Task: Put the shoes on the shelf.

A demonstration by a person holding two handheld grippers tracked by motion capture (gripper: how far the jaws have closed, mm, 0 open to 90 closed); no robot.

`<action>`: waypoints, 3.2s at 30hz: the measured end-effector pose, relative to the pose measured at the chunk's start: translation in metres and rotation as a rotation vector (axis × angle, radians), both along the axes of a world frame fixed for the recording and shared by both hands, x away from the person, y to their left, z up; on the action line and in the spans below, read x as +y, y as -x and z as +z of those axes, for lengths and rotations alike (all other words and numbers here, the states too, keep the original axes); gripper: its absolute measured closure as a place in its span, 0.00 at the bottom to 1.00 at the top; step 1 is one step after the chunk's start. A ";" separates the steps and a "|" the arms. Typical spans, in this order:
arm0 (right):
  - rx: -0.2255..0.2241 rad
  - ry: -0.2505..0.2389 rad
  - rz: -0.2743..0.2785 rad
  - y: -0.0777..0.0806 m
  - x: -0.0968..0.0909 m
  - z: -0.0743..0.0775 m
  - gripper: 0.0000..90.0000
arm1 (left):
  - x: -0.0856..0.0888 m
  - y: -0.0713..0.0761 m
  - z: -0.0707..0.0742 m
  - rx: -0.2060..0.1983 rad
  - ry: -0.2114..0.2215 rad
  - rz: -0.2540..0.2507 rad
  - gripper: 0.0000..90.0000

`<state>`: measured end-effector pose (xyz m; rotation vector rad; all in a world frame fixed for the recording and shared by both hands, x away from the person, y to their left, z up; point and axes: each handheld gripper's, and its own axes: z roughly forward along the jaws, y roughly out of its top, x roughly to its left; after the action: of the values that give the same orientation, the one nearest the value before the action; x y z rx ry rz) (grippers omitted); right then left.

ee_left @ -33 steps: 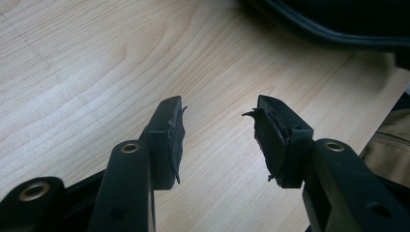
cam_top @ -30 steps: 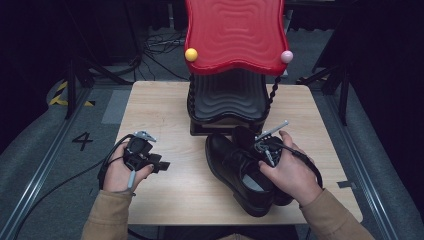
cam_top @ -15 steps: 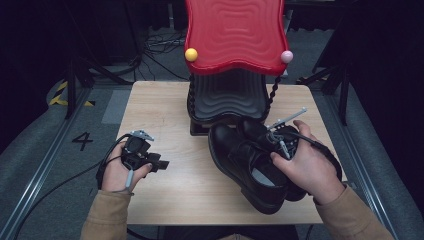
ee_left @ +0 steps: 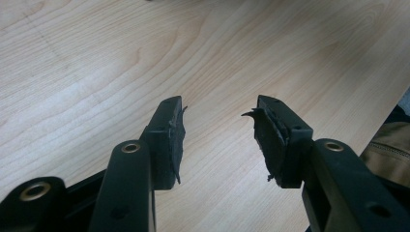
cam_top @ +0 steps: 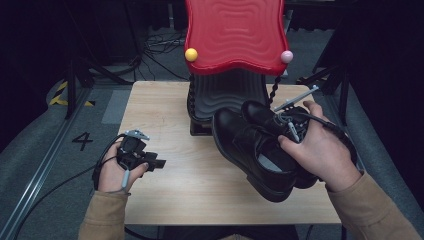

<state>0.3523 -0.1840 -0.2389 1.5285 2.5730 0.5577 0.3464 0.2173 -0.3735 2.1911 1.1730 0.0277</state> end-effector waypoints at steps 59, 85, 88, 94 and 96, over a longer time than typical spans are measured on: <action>-0.191 -0.120 -0.189 -0.130 0.062 0.212 0.91 | 0.025 0.013 -0.001 -0.019 -0.060 0.065 0.60; -0.253 -0.095 -0.309 -0.182 0.097 0.225 0.91 | 0.027 0.012 -0.004 -0.017 -0.073 0.059 0.60; -0.289 -0.083 -0.324 -0.181 0.096 0.230 0.91 | 0.026 0.013 -0.004 -0.013 -0.072 0.056 0.60; -0.327 -0.086 -0.368 -0.191 0.092 0.222 0.91 | 0.028 0.013 -0.003 -0.019 -0.066 0.052 0.60; -0.342 -0.082 -0.381 -0.197 0.092 0.217 0.91 | 0.029 0.013 -0.003 -0.016 -0.066 0.054 0.60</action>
<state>0.5490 -0.0915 -0.0224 1.7147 1.9689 0.8003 0.3336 0.2461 -0.3761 2.2115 1.2379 0.1075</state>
